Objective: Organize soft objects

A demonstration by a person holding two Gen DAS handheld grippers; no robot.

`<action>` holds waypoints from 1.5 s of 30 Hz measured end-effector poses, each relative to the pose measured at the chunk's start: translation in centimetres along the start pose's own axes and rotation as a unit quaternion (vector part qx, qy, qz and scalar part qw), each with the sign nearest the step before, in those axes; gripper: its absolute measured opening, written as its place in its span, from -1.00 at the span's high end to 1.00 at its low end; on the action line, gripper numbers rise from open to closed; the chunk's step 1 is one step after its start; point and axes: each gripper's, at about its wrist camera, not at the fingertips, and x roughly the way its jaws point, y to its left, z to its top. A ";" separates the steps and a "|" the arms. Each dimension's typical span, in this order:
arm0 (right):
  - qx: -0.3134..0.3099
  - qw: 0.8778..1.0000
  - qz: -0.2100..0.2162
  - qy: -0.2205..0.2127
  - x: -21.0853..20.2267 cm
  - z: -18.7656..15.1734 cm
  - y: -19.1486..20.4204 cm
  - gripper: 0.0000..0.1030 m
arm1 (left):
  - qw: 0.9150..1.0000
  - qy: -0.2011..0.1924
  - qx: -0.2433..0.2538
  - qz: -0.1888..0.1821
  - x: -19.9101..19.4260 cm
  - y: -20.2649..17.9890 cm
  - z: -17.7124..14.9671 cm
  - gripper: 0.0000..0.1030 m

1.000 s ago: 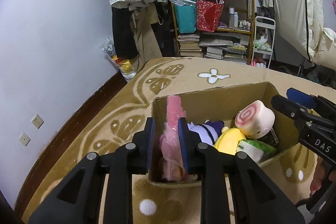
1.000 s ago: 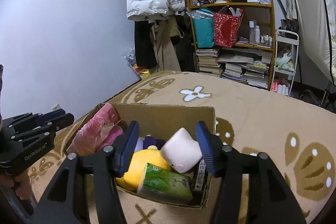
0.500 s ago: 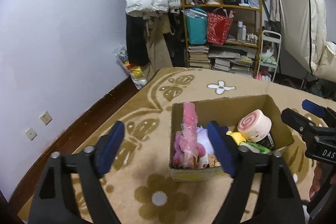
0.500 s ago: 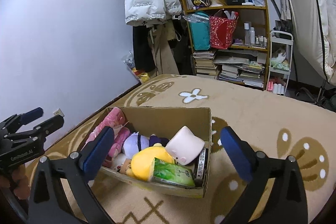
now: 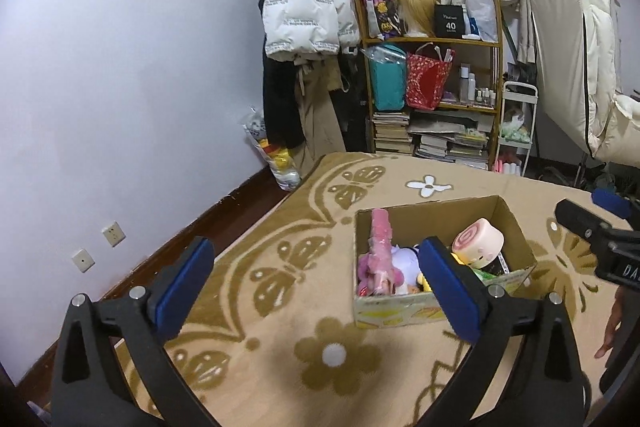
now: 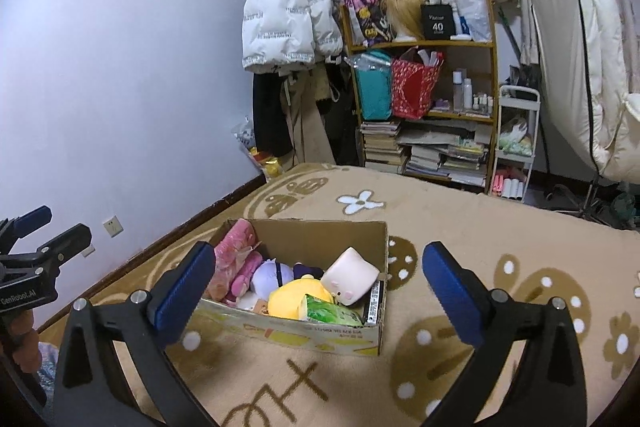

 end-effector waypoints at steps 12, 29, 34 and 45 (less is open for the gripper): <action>-0.002 0.999 -0.007 -0.033 -6.4 -0.5 1.3 -1.00 | 1.000 -0.027 -0.005 0.016 -5.9 2.7 -0.8 -0.97; 0.003 0.999 -0.009 -0.054 -9.7 -3.6 1.6 -1.00 | 0.997 -0.065 -0.030 0.020 -8.8 4.0 -3.3 -0.97; 0.004 0.998 -0.011 -0.054 -9.0 -4.5 1.2 -1.00 | 0.997 -0.070 -0.035 0.026 -8.5 4.0 -3.9 -0.97; -0.008 0.999 -0.015 -0.030 -6.7 -6.7 0.6 -1.00 | 0.999 -0.044 -0.024 0.017 -6.3 3.0 -5.5 -0.97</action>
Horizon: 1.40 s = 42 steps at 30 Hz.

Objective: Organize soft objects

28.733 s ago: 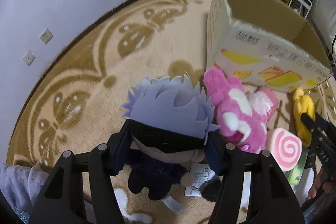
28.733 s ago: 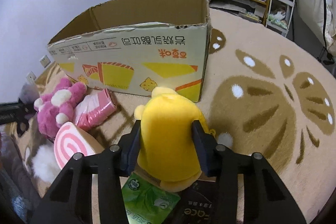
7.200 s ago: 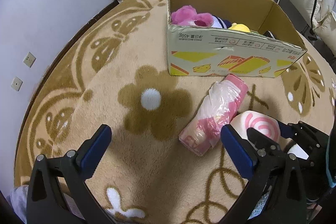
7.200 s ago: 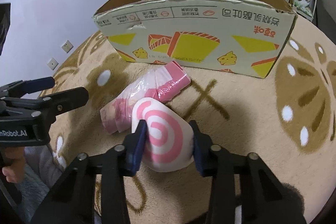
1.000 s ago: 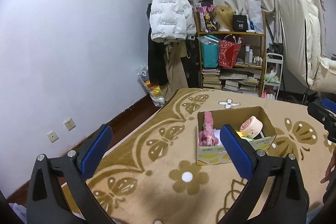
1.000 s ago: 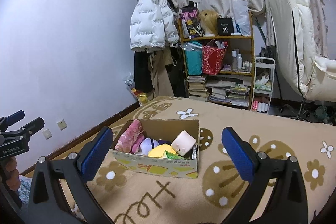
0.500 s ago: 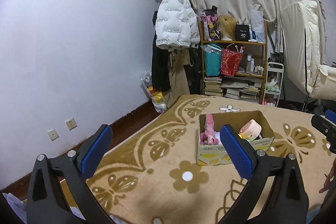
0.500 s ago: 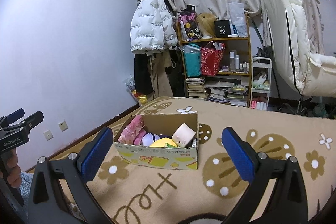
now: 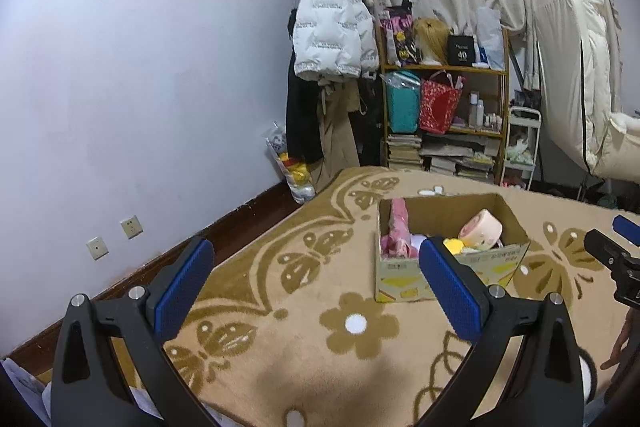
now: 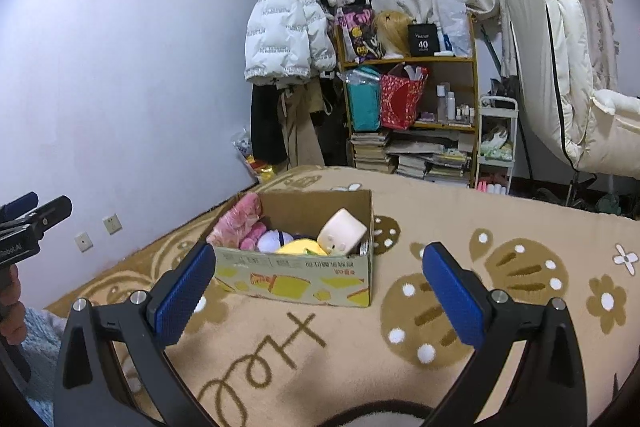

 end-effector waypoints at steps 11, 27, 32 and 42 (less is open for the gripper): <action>-0.025 1.000 -0.001 0.019 1.5 -1.0 0.7 -1.00 | 0.999 0.026 0.029 -0.005 1.2 -1.6 -1.3 -0.97; -0.027 0.999 0.001 0.039 2.7 -2.2 1.1 -1.00 | 0.998 0.046 0.049 -0.014 2.3 -2.5 -2.0 -0.97; -0.020 0.999 -0.001 0.040 2.9 -2.4 0.7 -1.00 | 0.997 0.043 0.059 -0.008 2.3 -2.8 -2.1 -0.97; -0.016 0.999 -0.004 0.037 2.6 -2.2 0.5 -1.00 | 0.997 0.039 0.061 -0.011 2.0 -2.8 -2.1 -0.97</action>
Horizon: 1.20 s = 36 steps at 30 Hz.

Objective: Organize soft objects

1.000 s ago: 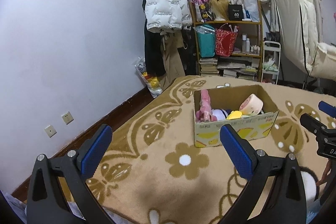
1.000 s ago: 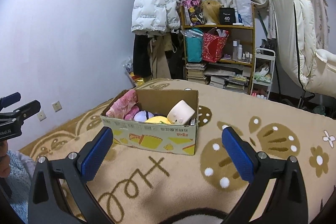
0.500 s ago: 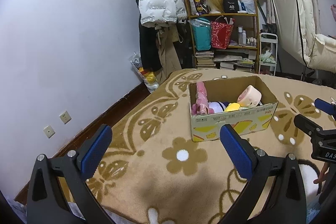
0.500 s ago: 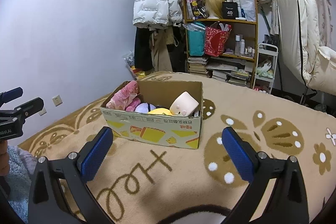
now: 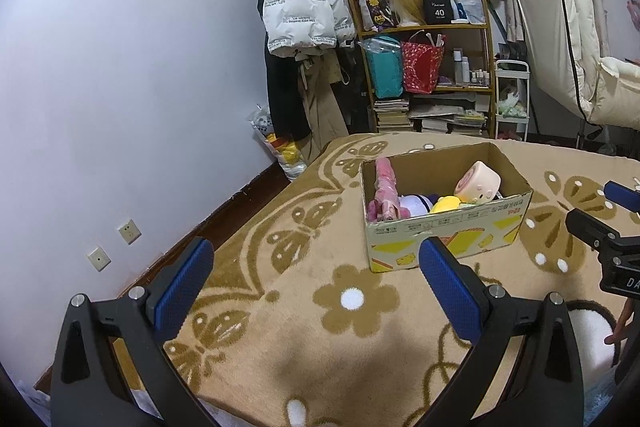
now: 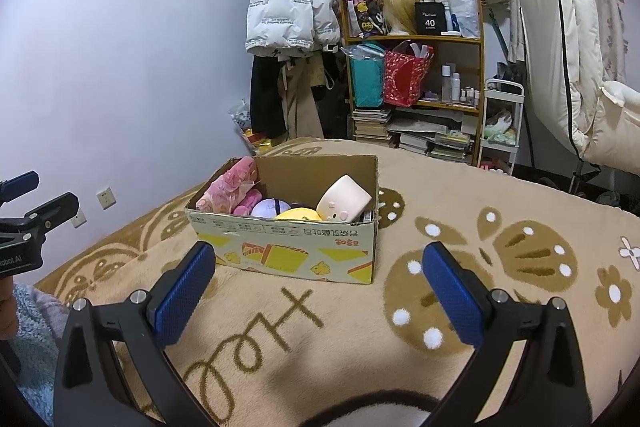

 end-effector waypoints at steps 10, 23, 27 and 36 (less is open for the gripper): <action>0.006 1.000 -0.004 0.001 -0.3 0.1 -0.1 -1.00 | 1.000 -0.002 0.006 -0.001 -0.2 -0.1 0.0 -0.97; 0.007 1.000 -0.005 0.000 -0.4 0.1 -0.3 -1.00 | 1.000 0.003 0.009 -0.001 -0.1 -0.2 0.0 -0.97; 0.007 1.000 -0.005 0.001 -0.3 0.1 -0.3 -1.00 | 1.000 0.005 0.010 -0.003 0.0 -0.3 -0.1 -0.97; 0.008 1.000 -0.005 0.000 -0.4 0.1 -0.3 -1.00 | 1.000 0.010 0.011 -0.009 0.2 -0.4 -0.2 -0.97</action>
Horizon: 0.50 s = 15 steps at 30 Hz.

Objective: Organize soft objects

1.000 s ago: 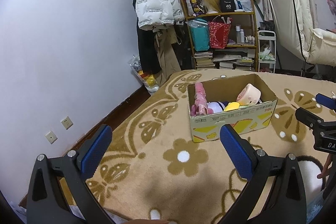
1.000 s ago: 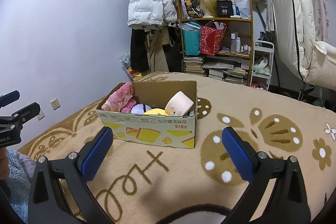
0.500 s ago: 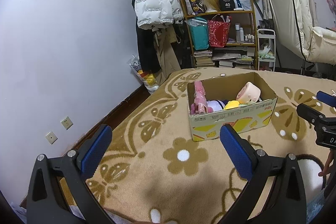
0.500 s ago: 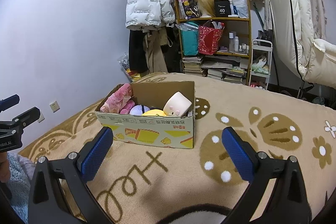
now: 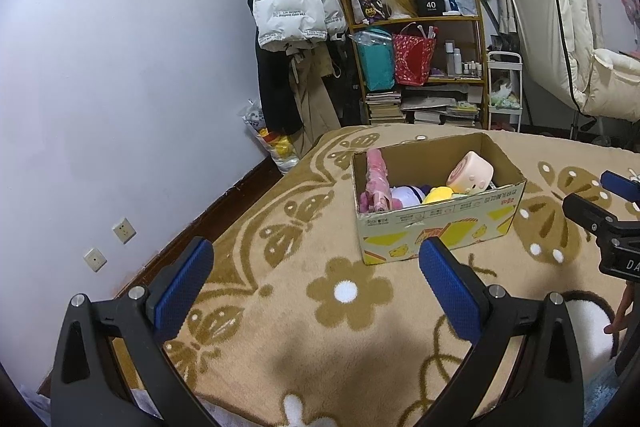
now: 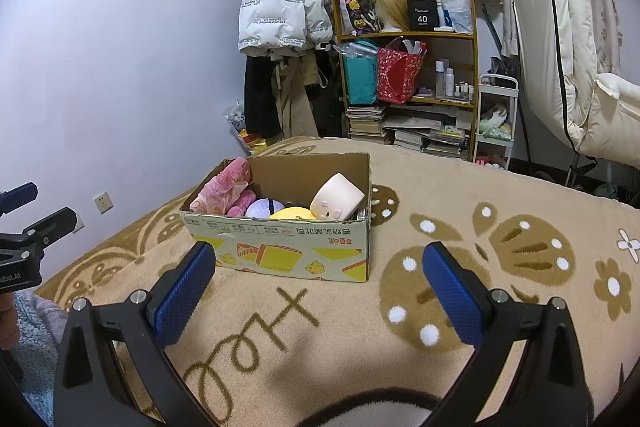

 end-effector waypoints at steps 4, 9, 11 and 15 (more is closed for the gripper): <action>0.000 1.000 0.000 0.000 0.0 0.0 0.0 -1.00 | 1.000 0.001 0.001 0.000 0.1 0.0 0.0 -0.97; 0.001 1.000 0.001 0.000 -0.1 0.0 -0.1 -1.00 | 1.000 0.002 0.002 0.000 0.1 0.0 0.0 -0.97; 0.001 1.000 0.001 0.000 -0.1 0.0 -0.1 -1.00 | 1.000 0.002 0.003 0.000 0.1 0.0 0.0 -0.97; 0.001 1.000 0.000 0.000 0.0 0.1 0.0 -1.00 | 1.000 0.002 0.003 0.000 0.2 0.0 0.0 -0.97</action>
